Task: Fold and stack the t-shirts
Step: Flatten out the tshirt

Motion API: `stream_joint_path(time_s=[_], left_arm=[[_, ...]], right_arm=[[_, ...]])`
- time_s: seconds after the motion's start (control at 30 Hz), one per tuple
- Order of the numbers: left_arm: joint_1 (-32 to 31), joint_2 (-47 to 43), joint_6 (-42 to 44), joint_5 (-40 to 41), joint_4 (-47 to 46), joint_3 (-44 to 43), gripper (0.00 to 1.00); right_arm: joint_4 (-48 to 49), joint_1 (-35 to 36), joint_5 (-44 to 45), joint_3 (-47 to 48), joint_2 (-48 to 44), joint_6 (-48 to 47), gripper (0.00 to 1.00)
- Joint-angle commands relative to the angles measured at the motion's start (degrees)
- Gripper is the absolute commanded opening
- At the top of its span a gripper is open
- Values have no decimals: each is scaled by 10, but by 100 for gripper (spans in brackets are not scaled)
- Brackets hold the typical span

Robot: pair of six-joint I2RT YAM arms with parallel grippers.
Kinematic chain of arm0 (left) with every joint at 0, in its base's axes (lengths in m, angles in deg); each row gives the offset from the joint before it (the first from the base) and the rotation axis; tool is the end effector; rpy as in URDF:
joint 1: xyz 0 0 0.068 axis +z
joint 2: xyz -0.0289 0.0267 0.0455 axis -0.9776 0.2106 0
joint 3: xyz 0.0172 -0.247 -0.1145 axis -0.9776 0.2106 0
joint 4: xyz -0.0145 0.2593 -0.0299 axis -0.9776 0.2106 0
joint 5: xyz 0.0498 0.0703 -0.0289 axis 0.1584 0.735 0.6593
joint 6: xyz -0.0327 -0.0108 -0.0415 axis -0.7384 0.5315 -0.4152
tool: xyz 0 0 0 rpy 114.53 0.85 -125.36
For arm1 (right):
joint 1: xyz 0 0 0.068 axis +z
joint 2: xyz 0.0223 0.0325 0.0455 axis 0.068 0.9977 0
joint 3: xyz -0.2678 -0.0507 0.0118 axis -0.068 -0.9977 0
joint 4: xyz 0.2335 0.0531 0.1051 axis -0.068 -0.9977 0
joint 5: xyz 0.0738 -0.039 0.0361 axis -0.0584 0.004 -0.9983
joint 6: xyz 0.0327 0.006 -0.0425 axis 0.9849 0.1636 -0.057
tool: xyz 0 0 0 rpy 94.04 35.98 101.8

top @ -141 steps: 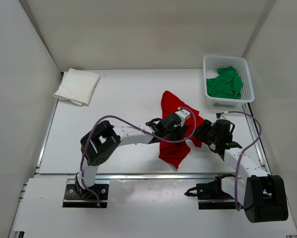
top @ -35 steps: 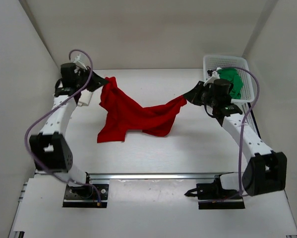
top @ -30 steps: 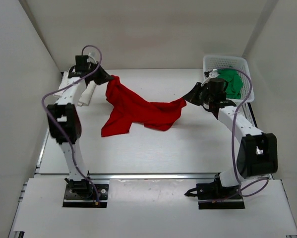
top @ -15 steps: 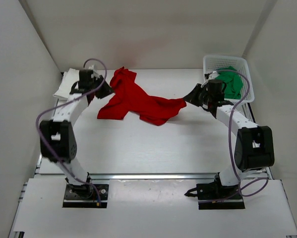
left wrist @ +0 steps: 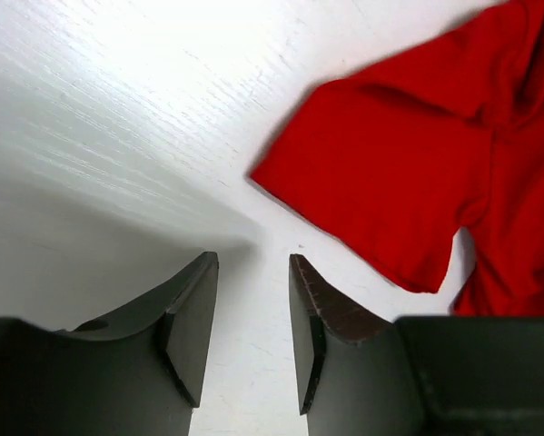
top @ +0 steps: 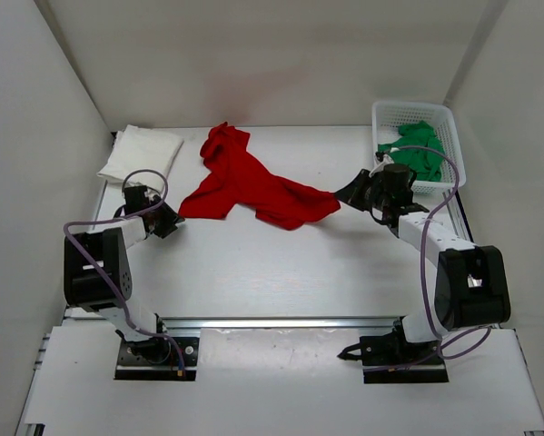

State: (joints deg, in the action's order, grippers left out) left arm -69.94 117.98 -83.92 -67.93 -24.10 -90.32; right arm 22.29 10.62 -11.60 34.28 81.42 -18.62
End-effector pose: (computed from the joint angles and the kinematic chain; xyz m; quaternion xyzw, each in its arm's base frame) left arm 0.3031 0.0348 0.1484 -0.3407 0.8785 -0.1756 0.2852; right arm 0.3151 0.0524 0.2291 0.0941 0.8399 0.3499 0.4040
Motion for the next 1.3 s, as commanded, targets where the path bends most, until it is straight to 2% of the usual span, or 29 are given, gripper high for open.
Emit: stream_joint_path(time_s=[0.0, 0.23, 0.53, 0.67, 0.8, 0.9, 0.93, 1.07, 1.27], left_arm=[[6, 5, -22, 8, -63, 2, 49], [6, 38, -57, 48, -96, 1, 48], [2, 61, -84, 34, -145, -2, 36], [-1, 65, -89, 18, -157, -3, 28], [-10, 71, -89, 16, -162, 0, 32], [-12, 71, -89, 12, -168, 3, 24], [-7, 69, -93, 7, -174, 3, 18], [-13, 45, -88, 12, -154, -4, 1], [-19, -32, -85, 22, -135, -11, 0]], right_arm=[[43, 5, -13, -8, -25, -1, 0], [62, 15, -22, -23, -29, 0, 0], [60, 21, -16, -37, -32, 1, 0], [63, 17, -15, -40, -32, 3, 0], [60, 11, -17, -39, -33, 8, 0], [60, 14, -13, -43, -37, 8, 0], [60, 12, -10, -43, -37, 2, 0], [59, 9, -14, -45, -41, 8, 0], [32, 4, -3, -49, -65, -2, 0]])
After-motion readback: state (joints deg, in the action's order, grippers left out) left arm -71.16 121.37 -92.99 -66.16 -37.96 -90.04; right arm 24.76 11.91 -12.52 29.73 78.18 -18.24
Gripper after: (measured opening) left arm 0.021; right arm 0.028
